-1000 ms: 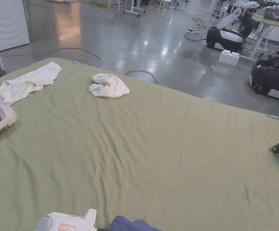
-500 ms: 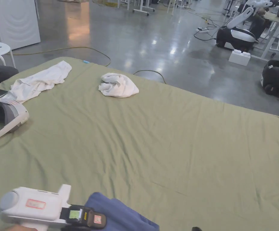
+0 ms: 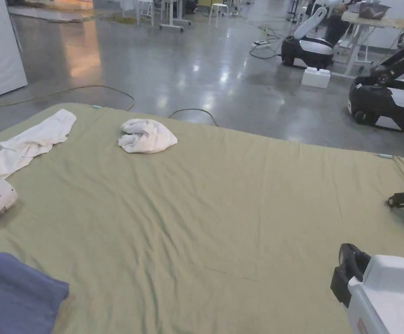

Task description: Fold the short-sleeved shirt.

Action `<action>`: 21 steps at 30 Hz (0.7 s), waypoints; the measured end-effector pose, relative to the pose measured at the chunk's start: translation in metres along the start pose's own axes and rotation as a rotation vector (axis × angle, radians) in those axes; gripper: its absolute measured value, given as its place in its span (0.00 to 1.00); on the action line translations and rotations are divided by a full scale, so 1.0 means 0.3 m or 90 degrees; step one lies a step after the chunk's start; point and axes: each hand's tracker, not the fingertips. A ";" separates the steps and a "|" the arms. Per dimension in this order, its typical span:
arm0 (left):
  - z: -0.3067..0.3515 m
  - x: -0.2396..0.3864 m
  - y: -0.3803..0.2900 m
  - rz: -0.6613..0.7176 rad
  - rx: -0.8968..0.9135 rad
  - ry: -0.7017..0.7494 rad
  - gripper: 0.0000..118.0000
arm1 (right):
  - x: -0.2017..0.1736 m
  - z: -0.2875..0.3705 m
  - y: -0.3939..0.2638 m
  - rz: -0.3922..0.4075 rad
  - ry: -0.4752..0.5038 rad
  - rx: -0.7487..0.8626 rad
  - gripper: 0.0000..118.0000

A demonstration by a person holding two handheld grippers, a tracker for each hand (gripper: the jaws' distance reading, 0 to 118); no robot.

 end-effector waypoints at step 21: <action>0.106 0.224 -0.047 -0.078 0.041 0.363 0.59 | 0.115 -0.006 -0.034 -0.013 -0.044 -0.029 0.01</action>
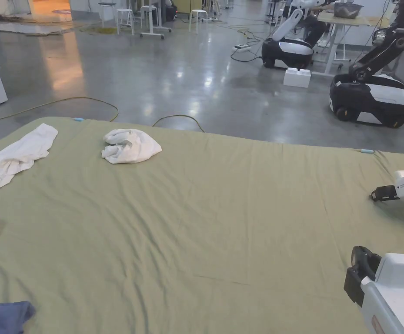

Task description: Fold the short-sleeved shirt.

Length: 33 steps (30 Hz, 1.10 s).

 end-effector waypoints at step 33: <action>0.010 1.258 -0.316 -0.199 0.593 -0.129 0.10 | 0.009 0.016 0.055 -0.048 -0.025 0.054 0.01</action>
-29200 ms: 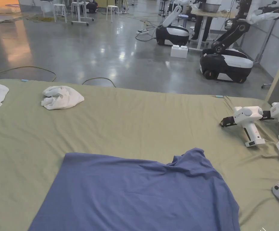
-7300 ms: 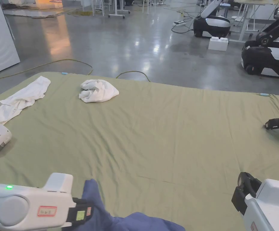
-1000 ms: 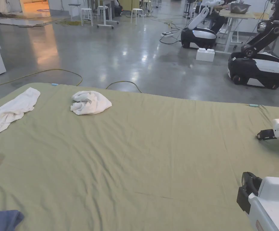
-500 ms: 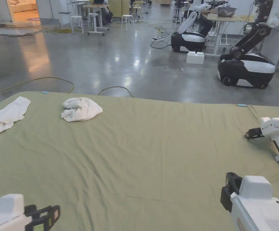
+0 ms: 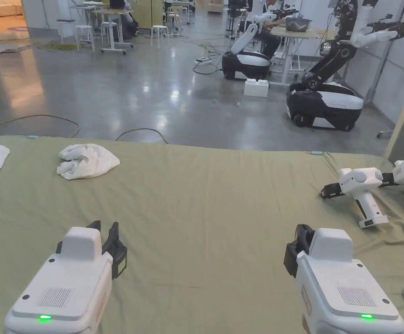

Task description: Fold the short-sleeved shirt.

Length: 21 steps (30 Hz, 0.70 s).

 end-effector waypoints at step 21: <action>0.040 -0.001 0.029 0.035 0.013 0.041 0.00 | -0.014 0.020 -0.015 0.027 0.007 0.026 0.01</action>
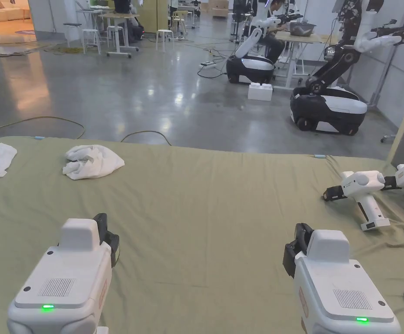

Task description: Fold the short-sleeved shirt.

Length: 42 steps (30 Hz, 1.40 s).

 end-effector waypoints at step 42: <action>0.004 -0.036 0.009 0.034 0.015 0.000 0.90 | -0.018 -0.046 0.042 -0.093 -0.016 -0.040 0.97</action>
